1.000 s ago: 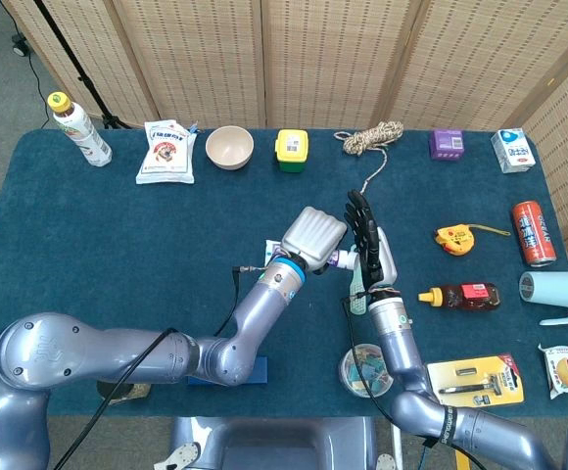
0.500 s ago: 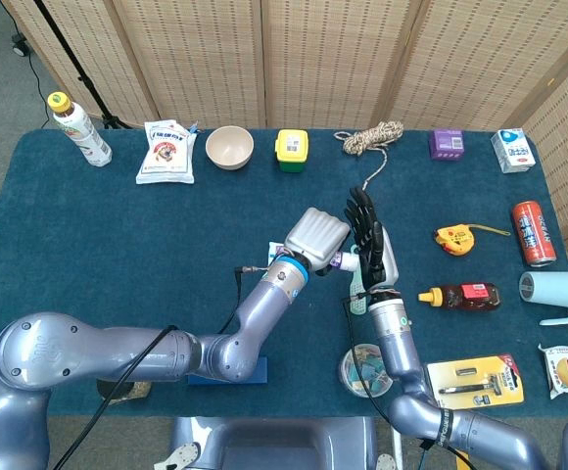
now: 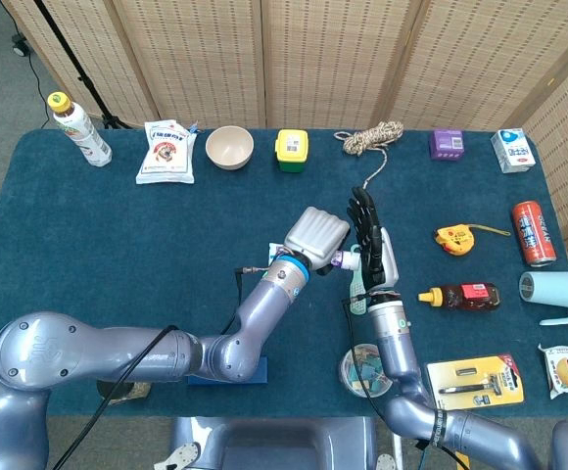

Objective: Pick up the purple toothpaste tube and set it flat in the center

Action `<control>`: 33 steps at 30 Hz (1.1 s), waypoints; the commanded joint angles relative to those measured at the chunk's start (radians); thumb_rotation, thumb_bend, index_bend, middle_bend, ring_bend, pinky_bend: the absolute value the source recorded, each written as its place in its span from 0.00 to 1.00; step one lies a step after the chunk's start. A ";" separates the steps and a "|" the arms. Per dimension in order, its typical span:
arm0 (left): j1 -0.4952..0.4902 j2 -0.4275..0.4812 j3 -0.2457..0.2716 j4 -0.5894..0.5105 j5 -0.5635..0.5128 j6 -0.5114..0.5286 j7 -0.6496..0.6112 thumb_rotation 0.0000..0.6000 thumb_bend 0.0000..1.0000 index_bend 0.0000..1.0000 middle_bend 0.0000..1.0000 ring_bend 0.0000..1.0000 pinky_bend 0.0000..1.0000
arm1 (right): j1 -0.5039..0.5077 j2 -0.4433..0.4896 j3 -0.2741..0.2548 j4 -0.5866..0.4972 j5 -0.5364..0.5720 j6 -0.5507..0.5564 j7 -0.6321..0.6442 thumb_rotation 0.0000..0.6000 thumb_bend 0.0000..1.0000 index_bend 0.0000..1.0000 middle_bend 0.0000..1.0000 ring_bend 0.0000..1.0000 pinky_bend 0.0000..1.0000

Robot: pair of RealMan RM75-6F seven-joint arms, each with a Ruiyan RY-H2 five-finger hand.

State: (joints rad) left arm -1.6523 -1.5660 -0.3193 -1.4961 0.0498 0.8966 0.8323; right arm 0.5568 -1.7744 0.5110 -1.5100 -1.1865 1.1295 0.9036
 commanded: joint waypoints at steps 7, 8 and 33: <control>-0.006 0.011 -0.012 0.009 -0.061 -0.028 -0.001 1.00 0.80 0.63 0.60 0.61 0.68 | 0.001 -0.006 -0.011 0.017 -0.035 0.016 0.022 0.11 0.00 0.00 0.00 0.00 0.00; -0.007 0.011 -0.012 0.010 -0.065 -0.029 0.000 1.00 0.80 0.63 0.60 0.61 0.68 | 0.002 -0.007 -0.011 0.018 -0.037 0.019 0.022 0.11 0.00 0.00 0.00 0.00 0.00; -0.044 0.026 -0.034 0.031 -0.180 -0.049 0.019 1.00 0.80 0.63 0.60 0.61 0.68 | 0.012 -0.015 -0.042 0.046 -0.082 0.043 0.036 0.12 0.00 0.00 0.00 0.00 0.00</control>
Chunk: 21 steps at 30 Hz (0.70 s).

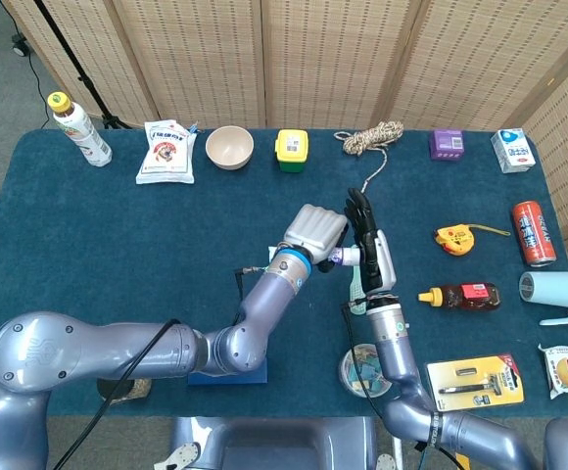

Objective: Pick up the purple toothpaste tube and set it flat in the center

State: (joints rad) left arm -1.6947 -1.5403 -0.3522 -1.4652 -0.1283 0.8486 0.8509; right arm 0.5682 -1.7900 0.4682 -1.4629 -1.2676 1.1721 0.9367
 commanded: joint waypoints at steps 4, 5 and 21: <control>-0.004 -0.002 -0.003 -0.001 -0.003 -0.001 -0.002 1.00 0.80 0.63 0.60 0.61 0.68 | 0.003 0.001 -0.002 0.000 -0.003 0.000 0.005 0.12 0.00 0.00 0.00 0.00 0.00; -0.005 -0.002 -0.004 -0.001 -0.004 -0.001 -0.003 1.00 0.80 0.63 0.60 0.61 0.68 | 0.003 0.001 -0.002 0.000 -0.003 0.000 0.008 0.12 0.00 0.00 0.00 0.00 0.00; 0.000 -0.020 -0.012 0.000 0.042 0.017 -0.034 1.00 0.80 0.63 0.60 0.61 0.68 | 0.004 0.005 -0.002 -0.013 -0.006 -0.007 0.078 0.12 0.00 0.00 0.00 0.00 0.00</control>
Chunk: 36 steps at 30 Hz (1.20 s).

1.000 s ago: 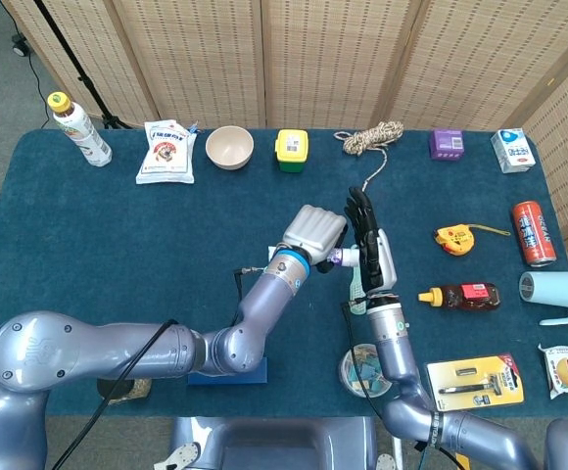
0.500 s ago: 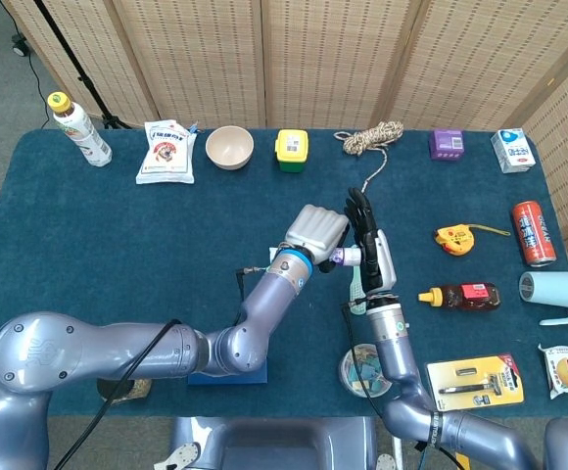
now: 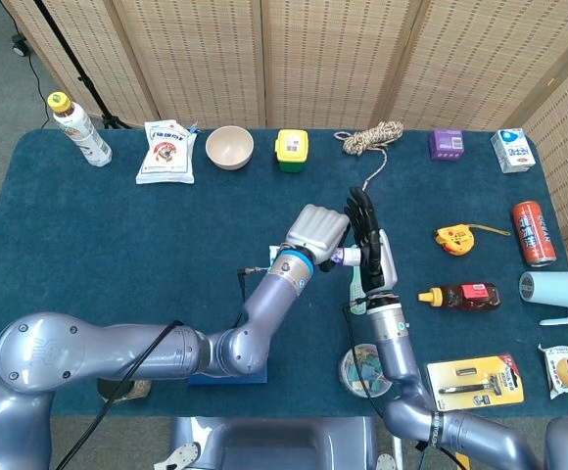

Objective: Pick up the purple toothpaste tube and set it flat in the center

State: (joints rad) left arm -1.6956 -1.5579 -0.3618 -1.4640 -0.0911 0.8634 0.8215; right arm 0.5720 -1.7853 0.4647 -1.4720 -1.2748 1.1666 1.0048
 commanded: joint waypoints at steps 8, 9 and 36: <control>0.008 -0.011 -0.008 0.000 0.033 0.019 -0.023 1.00 0.80 0.63 0.60 0.61 0.68 | -0.001 0.002 0.005 -0.010 0.005 -0.008 0.042 0.12 0.00 0.00 0.00 0.00 0.00; 0.010 -0.013 -0.008 0.001 0.039 0.021 -0.025 1.00 0.80 0.63 0.60 0.61 0.68 | -0.001 0.002 0.004 -0.010 0.005 -0.008 0.044 0.12 0.00 0.00 0.00 0.00 0.00; 0.080 0.040 0.020 -0.090 0.126 0.045 -0.053 1.00 0.80 0.63 0.60 0.61 0.68 | -0.003 0.051 0.015 0.025 0.031 -0.031 0.008 0.12 0.00 0.00 0.00 0.00 0.00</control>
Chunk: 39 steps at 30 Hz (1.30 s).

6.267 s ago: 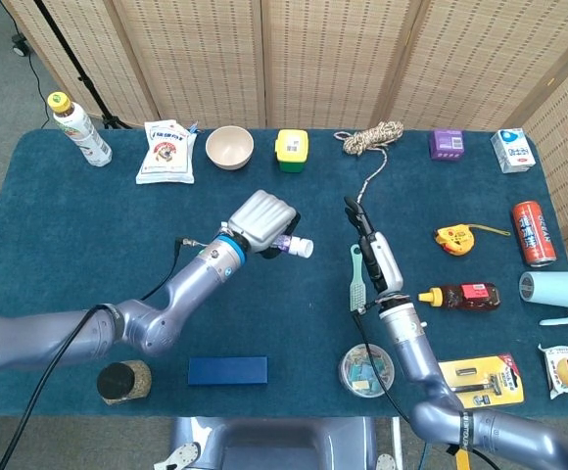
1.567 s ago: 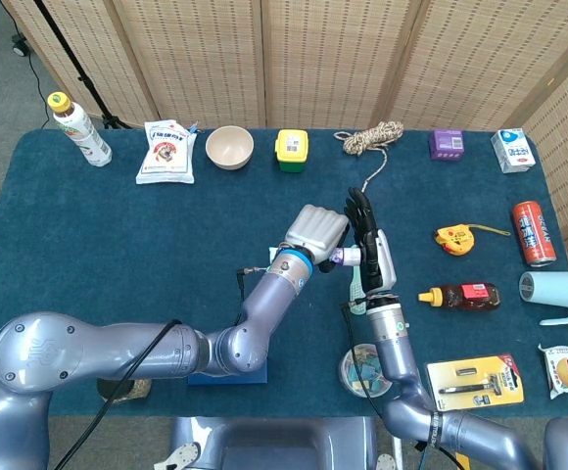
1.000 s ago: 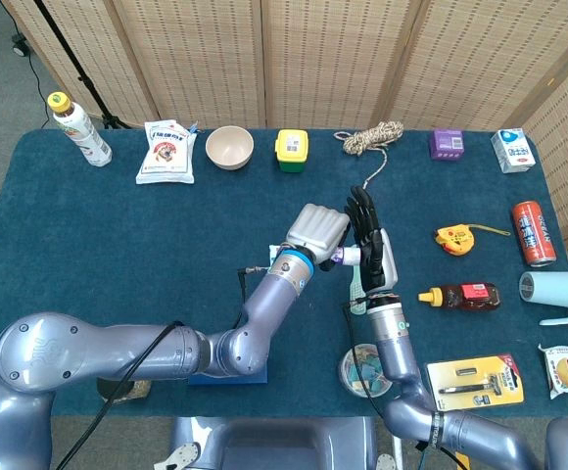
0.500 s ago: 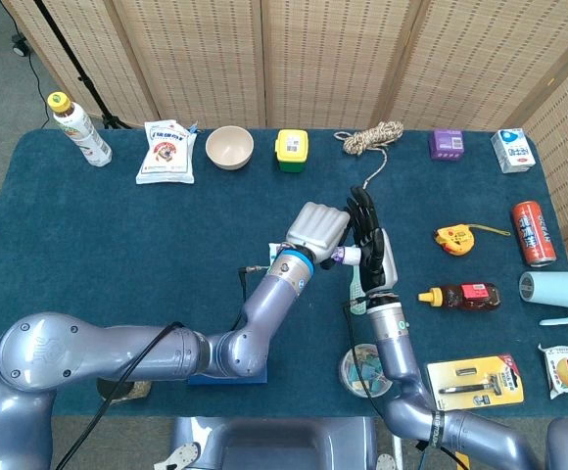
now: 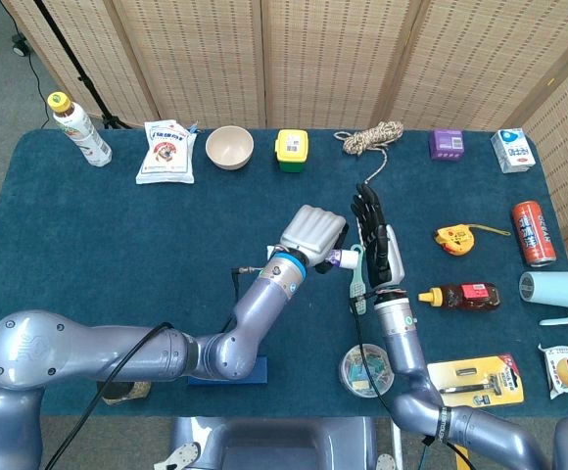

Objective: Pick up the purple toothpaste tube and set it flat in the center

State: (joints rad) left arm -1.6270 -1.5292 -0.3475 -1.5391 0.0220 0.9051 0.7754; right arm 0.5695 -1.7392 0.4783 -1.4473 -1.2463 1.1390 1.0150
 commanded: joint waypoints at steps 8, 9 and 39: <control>0.066 0.059 0.049 -0.096 0.082 0.011 -0.029 1.00 0.80 0.62 0.60 0.61 0.68 | -0.009 0.038 0.002 0.012 0.012 -0.013 -0.017 0.12 0.00 0.00 0.00 0.00 0.00; 0.075 0.065 0.058 -0.106 0.093 0.012 -0.032 1.00 0.80 0.62 0.60 0.61 0.68 | -0.011 0.044 0.000 0.013 0.012 -0.015 -0.019 0.12 0.00 0.00 0.00 0.00 0.00; 0.257 -0.027 0.296 -0.025 0.253 -0.028 -0.056 1.00 0.79 0.48 0.44 0.40 0.56 | -0.057 0.204 -0.052 -0.038 0.004 -0.035 -0.140 0.12 0.00 0.00 0.00 0.00 0.00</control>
State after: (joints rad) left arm -1.3706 -1.5539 -0.0554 -1.5677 0.2785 0.8823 0.7148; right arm 0.5130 -1.5360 0.4266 -1.4858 -1.2426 1.1045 0.8746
